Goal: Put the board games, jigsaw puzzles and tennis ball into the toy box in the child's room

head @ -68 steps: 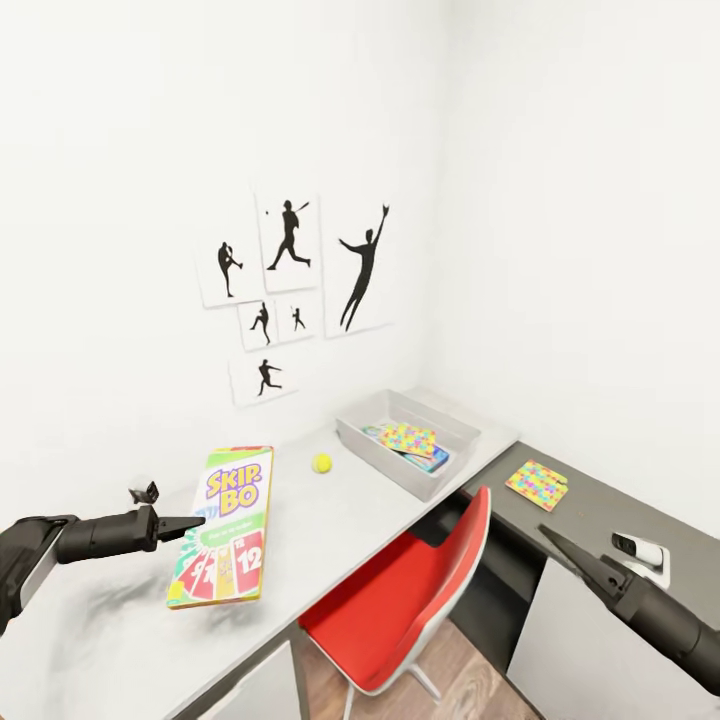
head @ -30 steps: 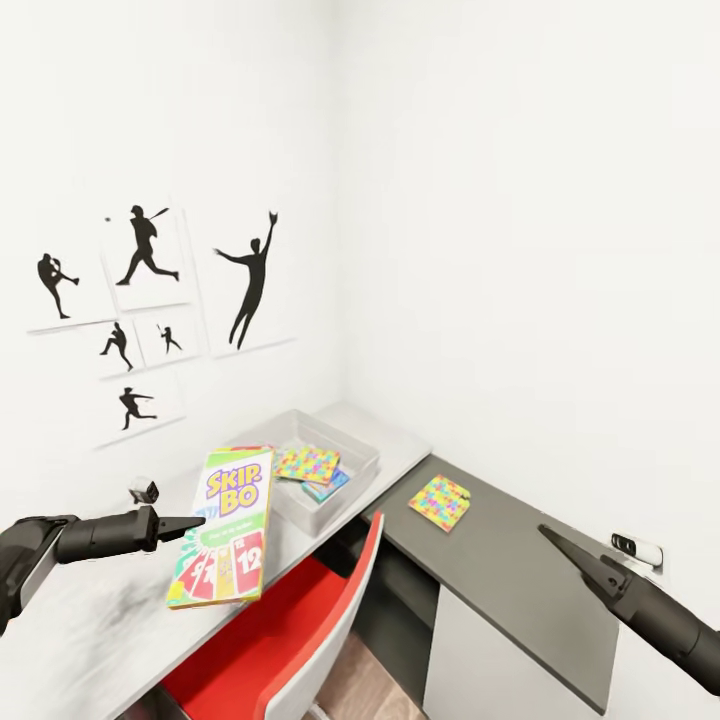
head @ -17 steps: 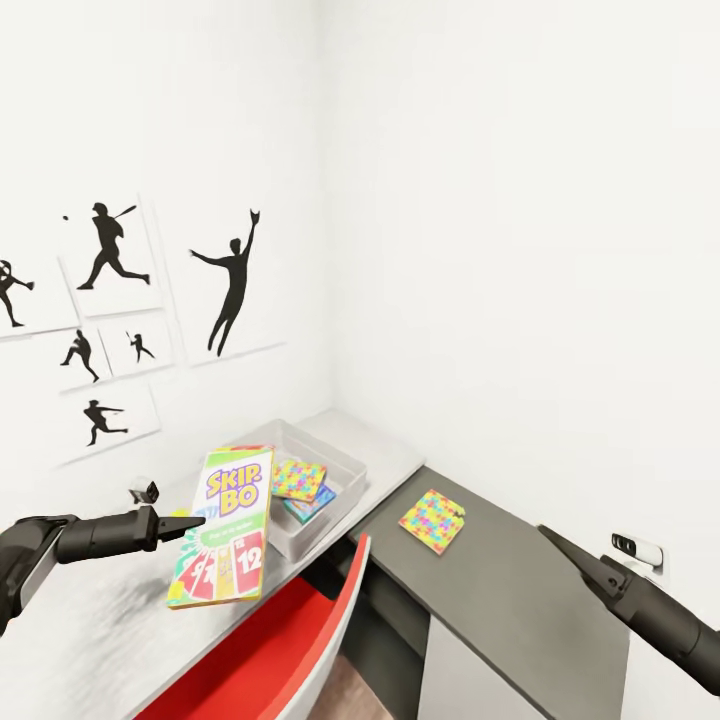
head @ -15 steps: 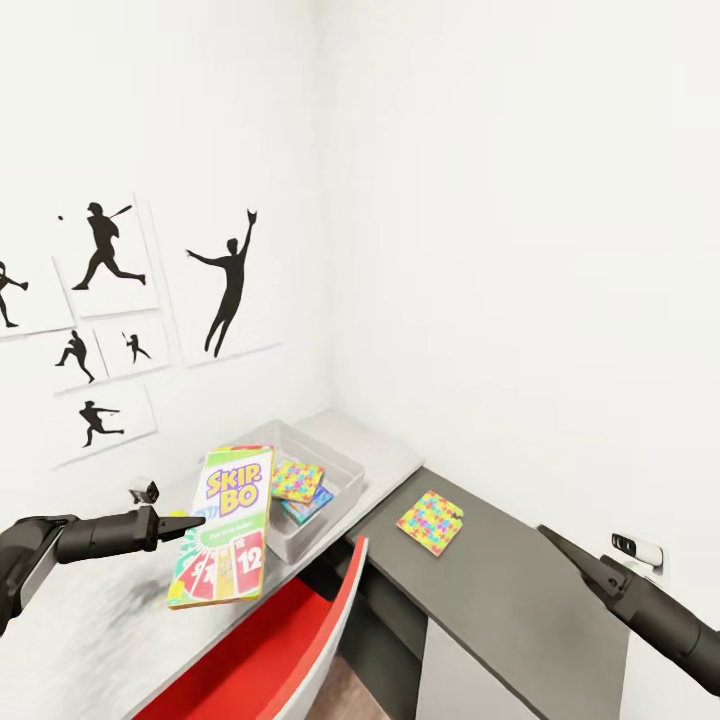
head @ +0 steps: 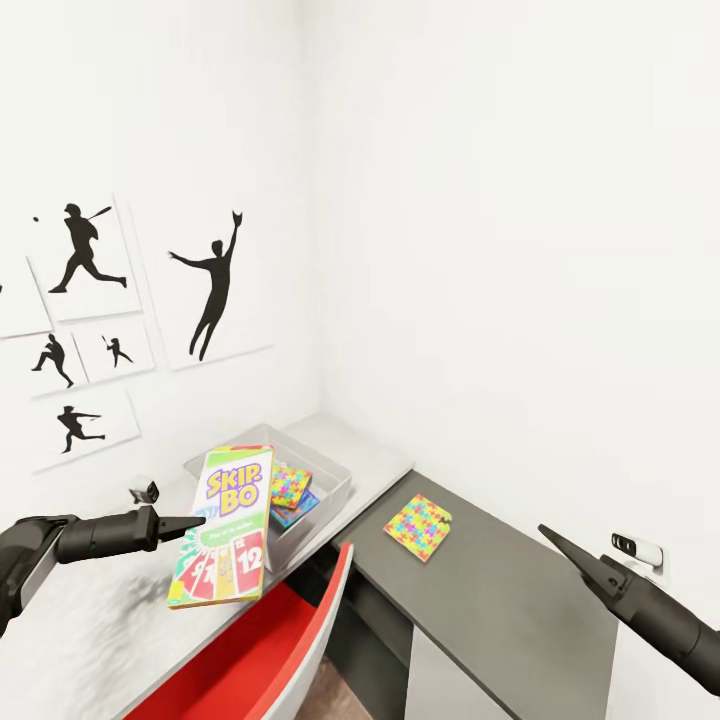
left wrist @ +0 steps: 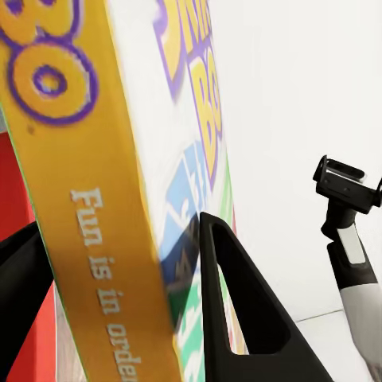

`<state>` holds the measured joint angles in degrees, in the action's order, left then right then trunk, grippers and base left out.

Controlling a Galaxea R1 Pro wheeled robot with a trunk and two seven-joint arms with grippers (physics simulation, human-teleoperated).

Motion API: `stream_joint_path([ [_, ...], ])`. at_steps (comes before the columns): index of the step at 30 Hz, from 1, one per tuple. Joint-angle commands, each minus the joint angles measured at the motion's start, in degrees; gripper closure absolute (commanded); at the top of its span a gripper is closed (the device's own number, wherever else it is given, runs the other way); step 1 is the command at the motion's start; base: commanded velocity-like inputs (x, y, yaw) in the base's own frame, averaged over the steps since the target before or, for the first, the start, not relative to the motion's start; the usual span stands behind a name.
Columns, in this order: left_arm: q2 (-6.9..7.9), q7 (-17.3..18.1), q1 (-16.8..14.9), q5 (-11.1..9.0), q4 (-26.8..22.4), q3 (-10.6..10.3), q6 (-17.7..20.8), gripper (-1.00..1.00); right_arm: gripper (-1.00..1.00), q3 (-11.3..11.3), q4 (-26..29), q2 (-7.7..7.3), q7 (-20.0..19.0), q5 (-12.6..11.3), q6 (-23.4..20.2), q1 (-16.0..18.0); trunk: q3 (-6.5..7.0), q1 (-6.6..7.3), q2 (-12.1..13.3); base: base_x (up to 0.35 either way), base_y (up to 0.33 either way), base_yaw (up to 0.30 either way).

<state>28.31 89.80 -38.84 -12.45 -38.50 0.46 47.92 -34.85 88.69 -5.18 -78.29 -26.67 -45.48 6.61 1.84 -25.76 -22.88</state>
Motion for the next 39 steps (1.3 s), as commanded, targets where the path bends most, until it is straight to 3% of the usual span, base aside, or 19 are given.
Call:
stream_joint_path([
  [1, 0.01, 0.20, -0.01, -0.03, 0.00, -0.02, 0.59, 1.00, -1.00, -0.03, -0.01, 0.00, -0.12, -0.14, -0.49, 0.03, -0.02, -0.02, -0.04, 0.001, -0.003, -0.004],
  [16, -0.01, 0.20, -0.01, -0.03, 0.00, -0.02, 0.59, 1.00, -1.00, -0.04, -0.01, 0.00, -0.11, -0.14, -0.49, 0.01, -0.02, -0.02, -0.04, 0.007, -0.011, 0.000],
  [39, -0.01, 0.20, -0.01, -0.03, 0.00, -0.02, 0.59, 1.00, -1.00, -0.05, -0.01, 0.00, -0.19, -0.14, -0.49, 0.02, -0.02, -0.02, -0.04, 0.152, -0.084, 0.000],
])
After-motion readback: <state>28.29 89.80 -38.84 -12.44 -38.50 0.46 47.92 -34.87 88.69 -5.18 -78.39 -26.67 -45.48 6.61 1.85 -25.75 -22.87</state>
